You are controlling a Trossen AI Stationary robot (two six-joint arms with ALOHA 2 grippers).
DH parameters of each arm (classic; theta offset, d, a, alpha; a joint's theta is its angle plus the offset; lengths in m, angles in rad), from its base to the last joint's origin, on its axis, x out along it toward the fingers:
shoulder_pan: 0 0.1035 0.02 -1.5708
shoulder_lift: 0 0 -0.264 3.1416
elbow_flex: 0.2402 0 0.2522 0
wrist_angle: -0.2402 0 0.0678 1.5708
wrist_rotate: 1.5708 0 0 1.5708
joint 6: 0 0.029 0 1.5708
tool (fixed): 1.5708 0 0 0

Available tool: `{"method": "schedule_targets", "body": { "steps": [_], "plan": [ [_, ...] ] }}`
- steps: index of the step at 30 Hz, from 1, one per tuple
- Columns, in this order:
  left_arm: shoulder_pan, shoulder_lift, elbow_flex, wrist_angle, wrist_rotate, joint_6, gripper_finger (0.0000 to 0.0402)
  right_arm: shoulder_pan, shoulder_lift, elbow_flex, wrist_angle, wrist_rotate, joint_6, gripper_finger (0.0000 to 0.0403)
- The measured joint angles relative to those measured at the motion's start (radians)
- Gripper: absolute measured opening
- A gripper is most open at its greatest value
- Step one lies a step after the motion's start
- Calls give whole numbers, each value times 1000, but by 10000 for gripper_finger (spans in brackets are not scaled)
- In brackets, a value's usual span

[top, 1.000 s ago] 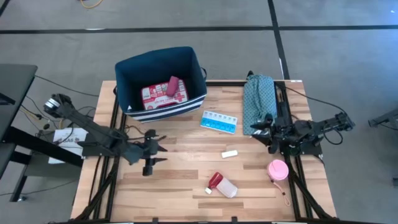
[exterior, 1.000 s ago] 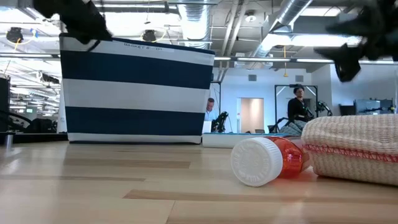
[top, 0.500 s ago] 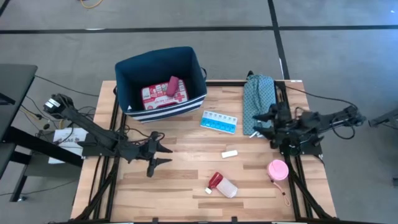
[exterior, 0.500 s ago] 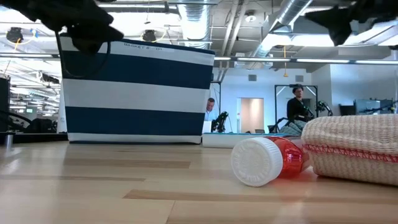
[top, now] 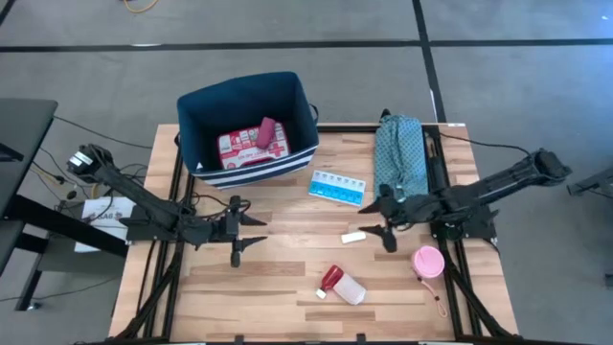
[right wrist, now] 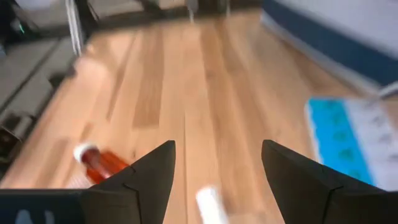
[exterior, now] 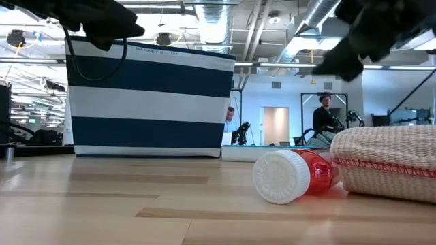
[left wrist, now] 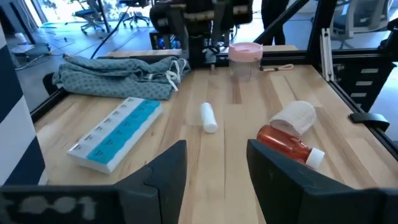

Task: Pick & place medical supplies in basket/bin
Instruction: Put the white gauze into the blue bin

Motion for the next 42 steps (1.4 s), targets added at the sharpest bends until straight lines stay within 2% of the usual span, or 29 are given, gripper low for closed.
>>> {"method": "schedule_targets", "body": {
  "steps": [10,20,29,35,38,42],
  "plan": [
    [3,0,0,-60,9,-16,157,18,336,-1,208,-43,-45,234],
    [3,0,0,-89,10,-45,157,-3,543,-1,220,-44,40,234],
    [3,0,0,-108,9,-46,157,-12,654,3,251,-46,94,234],
    [3,0,0,-108,6,-43,157,-15,666,2,263,-43,99,230],
    [3,0,1,-112,5,-42,157,-17,669,0,284,-31,101,208],
    [3,0,1,-131,3,-45,157,-23,670,0,288,-31,109,158]
  ]
}}
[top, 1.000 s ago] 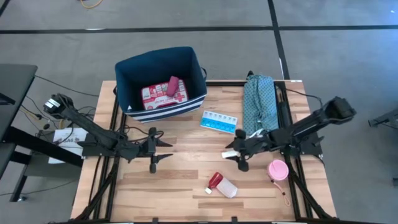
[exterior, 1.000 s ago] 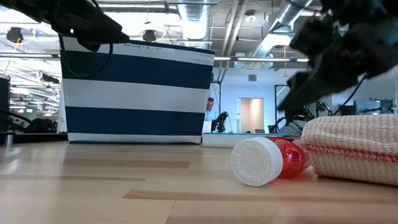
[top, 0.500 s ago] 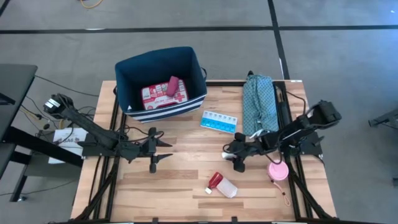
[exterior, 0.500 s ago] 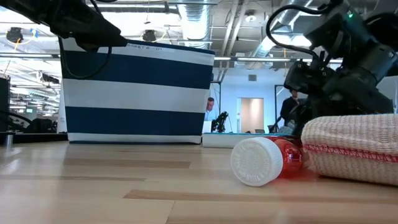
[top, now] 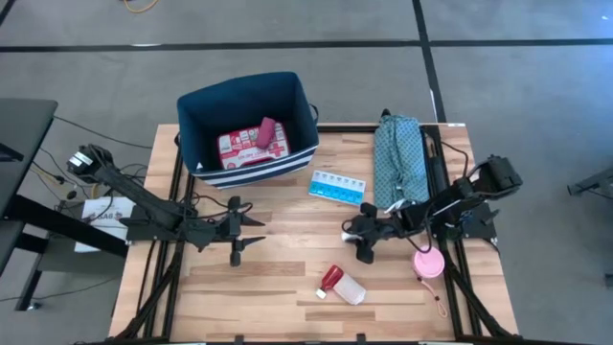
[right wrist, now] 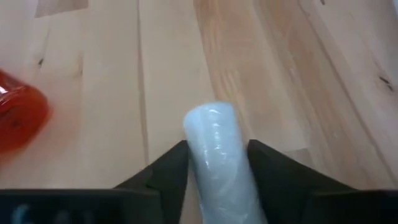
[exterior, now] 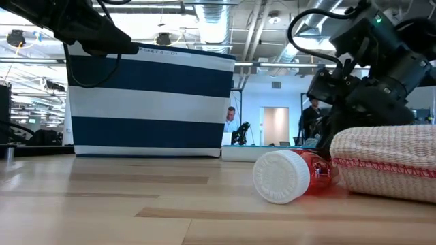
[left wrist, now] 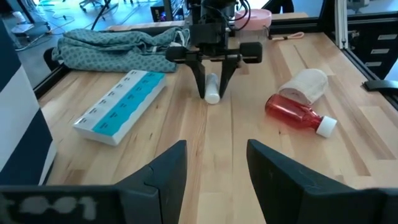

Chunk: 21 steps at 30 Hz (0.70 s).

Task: Pick & place medical supplies in basket/bin
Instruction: Put the white gauze into the blue bin

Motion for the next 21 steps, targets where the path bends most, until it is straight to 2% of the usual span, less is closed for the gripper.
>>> {"method": "schedule_targets", "body": {
  "steps": [5,8,13,16,18,21],
  "plan": [
    [0,0,0,2,0,-1,157,-2,1,-1,4,4,36,76],
    [0,0,0,2,0,-2,157,-1,4,-2,45,-33,53,35],
    [0,0,0,2,0,-2,157,14,9,-6,222,-116,24,35],
    [0,0,0,3,0,-2,157,19,7,-2,394,-110,-10,37],
    [0,0,0,4,0,-2,157,19,7,14,515,-103,-75,49],
    [0,0,0,5,0,-2,157,8,5,65,709,-103,-258,57]
  ]
}}
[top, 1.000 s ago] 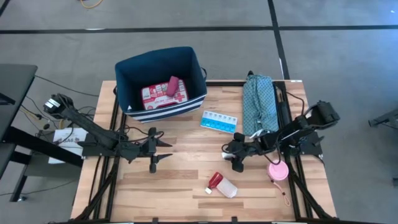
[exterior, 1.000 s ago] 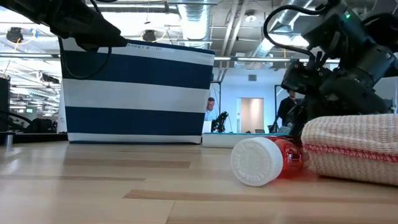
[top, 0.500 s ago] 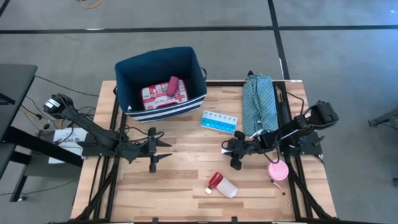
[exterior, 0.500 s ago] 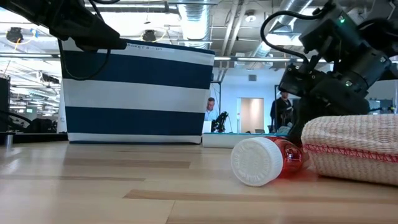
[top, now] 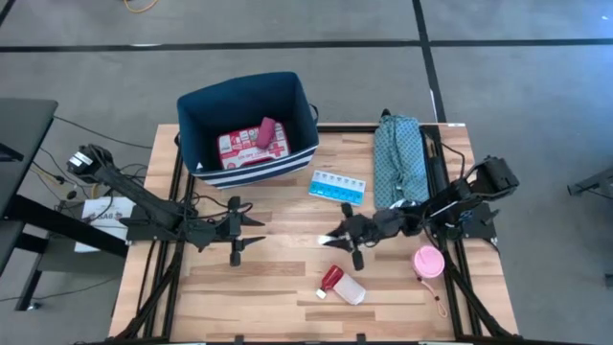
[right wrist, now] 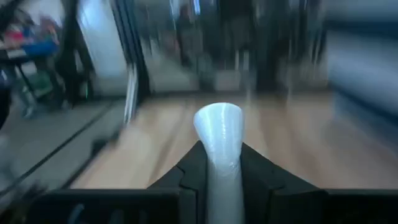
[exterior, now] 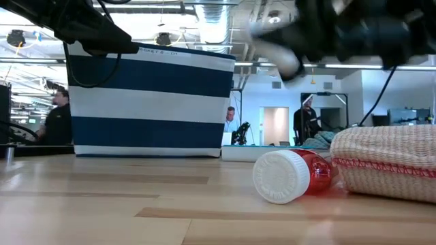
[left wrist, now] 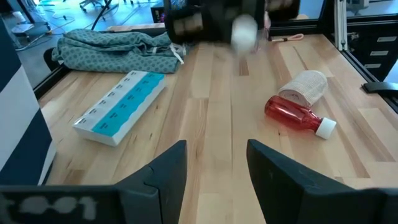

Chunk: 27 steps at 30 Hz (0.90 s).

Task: Pick & place medical supplies in basket/bin
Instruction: Put the white gauze into the blue bin

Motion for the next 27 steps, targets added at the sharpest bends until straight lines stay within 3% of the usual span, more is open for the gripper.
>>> {"method": "schedule_targets", "body": {
  "steps": [3,6,12,16,21,27],
  "plan": [
    [0,0,0,8,0,11,157,-28,0,83,93,31,-124,52],
    [0,0,0,9,0,14,157,-53,-1,205,81,110,-166,47],
    [0,0,0,7,9,14,157,-128,-1,512,-208,195,-417,49],
    [0,0,0,-5,96,1,157,-217,-1,729,-444,251,-505,50],
    [0,0,0,-3,144,3,157,-362,37,934,-764,277,-385,51],
    [0,0,0,-7,165,0,157,-490,181,1036,-832,161,-224,51]
  ]
}}
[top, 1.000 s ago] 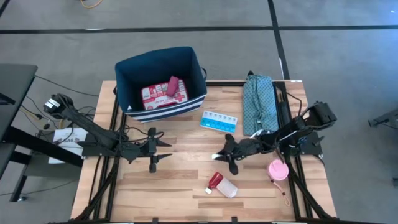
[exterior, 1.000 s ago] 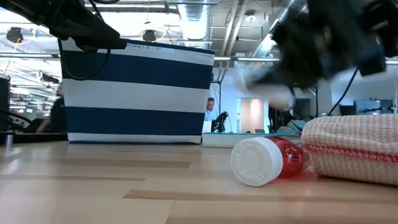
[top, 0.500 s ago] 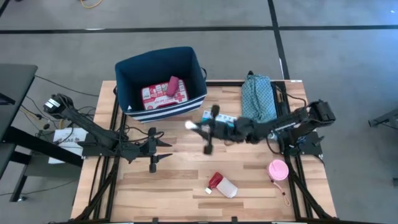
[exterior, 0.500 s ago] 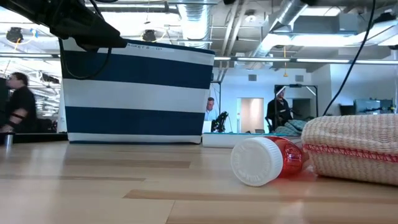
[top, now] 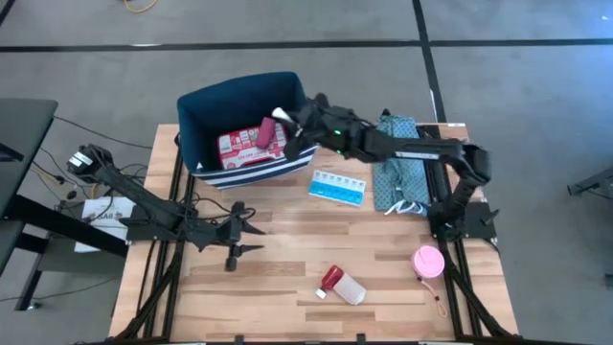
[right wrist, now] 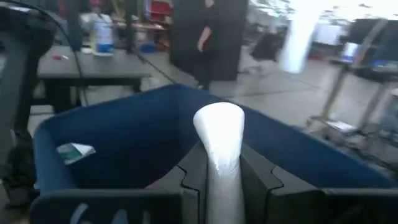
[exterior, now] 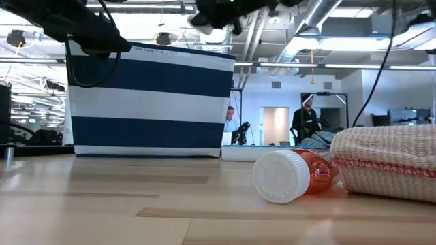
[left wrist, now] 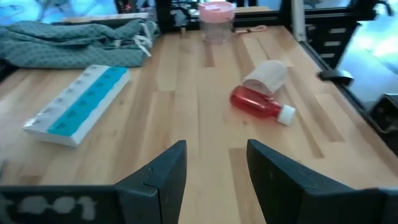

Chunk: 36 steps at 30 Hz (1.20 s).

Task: Pick & place medical supplies in basket/bin
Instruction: Put the white gauze into the blue bin, then put the light brown bandage into the blue bin

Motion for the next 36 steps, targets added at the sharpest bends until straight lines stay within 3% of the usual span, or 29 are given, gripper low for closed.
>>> {"method": "schedule_targets", "body": {
  "steps": [3,7,12,19,28,36],
  "plan": [
    [0,0,0,8,17,1,157,-24,67,30,-8,-77,3,51],
    [0,0,0,6,18,0,157,-31,157,112,2,-85,3,52],
    [0,21,0,4,20,-8,157,-35,249,271,-203,-78,-34,66],
    [0,105,0,13,45,-6,157,-34,359,471,-427,-67,-67,127],
    [0,127,0,87,62,74,157,-29,387,571,-460,-64,-99,197],
    [0,127,0,89,53,77,157,14,324,689,-654,-62,-102,206]
  ]
}}
